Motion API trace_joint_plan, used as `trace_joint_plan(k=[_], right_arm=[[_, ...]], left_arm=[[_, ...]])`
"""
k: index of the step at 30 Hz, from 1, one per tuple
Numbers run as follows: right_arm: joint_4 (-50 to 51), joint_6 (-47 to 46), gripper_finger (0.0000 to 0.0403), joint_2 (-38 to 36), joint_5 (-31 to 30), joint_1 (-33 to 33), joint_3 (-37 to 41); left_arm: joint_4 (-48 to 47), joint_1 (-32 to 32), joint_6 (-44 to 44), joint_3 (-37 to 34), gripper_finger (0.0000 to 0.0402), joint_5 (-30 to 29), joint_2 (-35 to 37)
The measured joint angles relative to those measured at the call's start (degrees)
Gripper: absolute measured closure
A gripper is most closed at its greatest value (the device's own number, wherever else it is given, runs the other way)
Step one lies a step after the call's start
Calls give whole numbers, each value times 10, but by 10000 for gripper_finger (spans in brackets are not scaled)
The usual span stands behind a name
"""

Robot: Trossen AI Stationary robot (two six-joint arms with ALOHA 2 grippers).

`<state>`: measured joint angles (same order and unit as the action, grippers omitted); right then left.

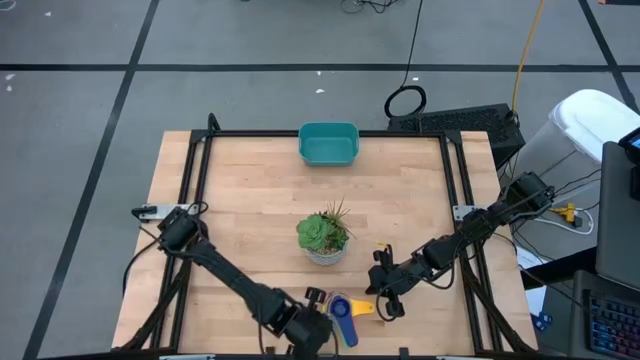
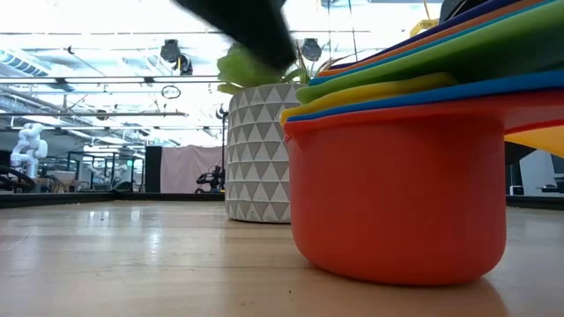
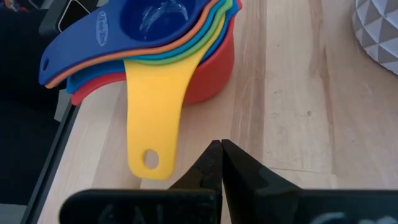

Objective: Nest measuring cups in basket
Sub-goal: Adjust the nested measuring cups

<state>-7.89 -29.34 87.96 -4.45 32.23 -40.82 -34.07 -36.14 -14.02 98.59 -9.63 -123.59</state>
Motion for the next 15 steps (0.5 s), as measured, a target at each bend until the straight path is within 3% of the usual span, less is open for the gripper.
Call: trace_joint_plan(k=[8,15], right_arm=[[-5,-17,403,0,0,0,0],[-5,-29,403,0,0,2,0]], left_arm=[[-49,-4,34,68,358,-35,-16],[-232,-7,15,228,369,-20,-116]])
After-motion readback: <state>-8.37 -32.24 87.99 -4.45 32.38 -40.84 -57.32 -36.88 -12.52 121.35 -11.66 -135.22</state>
